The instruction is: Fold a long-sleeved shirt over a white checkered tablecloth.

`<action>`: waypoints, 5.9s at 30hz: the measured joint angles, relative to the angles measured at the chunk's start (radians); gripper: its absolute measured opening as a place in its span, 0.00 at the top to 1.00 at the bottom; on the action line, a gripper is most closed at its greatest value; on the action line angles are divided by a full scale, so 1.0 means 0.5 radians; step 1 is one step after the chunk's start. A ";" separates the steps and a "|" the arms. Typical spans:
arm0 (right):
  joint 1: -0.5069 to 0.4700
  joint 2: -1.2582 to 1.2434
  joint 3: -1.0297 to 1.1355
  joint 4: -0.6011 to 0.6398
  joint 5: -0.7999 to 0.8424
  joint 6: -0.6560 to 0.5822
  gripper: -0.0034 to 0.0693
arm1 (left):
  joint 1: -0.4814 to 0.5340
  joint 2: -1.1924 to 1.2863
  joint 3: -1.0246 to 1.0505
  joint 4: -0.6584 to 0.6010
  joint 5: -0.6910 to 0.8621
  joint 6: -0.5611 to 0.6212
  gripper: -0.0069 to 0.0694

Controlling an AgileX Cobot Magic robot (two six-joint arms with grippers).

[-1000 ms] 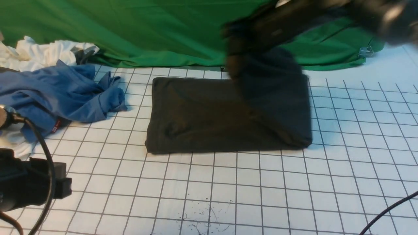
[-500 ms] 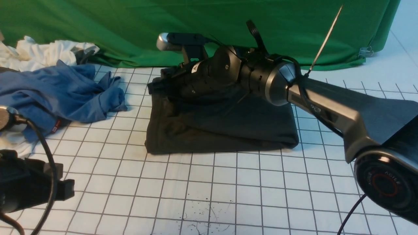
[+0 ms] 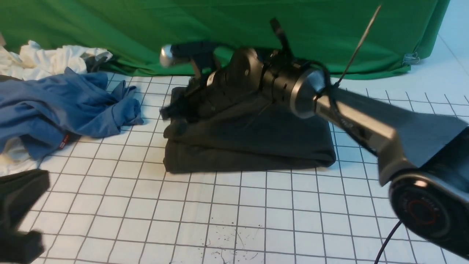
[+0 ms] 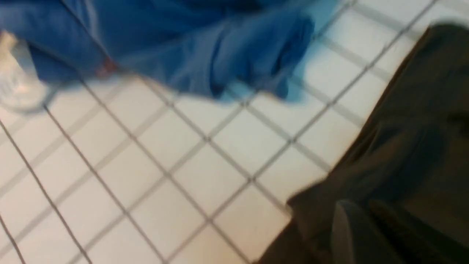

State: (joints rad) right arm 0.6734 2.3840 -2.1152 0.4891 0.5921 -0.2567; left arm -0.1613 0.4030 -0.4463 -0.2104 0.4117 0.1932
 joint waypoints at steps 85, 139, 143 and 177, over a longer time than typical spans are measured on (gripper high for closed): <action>-1.270 -4.769 4.248 -1.024 -0.747 0.624 0.93 | 0.000 -0.799 0.309 0.323 -0.260 0.038 0.95; -1.270 -4.769 4.248 -1.024 -0.746 0.626 0.78 | 0.302 -0.804 0.907 0.367 -0.364 -0.277 0.95; -1.270 -4.769 4.248 -1.024 -0.746 0.628 0.76 | 0.302 -0.804 0.907 0.367 -0.364 -0.277 0.95; -1.270 -4.769 4.248 -1.024 -0.746 0.627 0.64 | 0.302 -0.804 0.907 0.367 -0.364 -0.274 0.95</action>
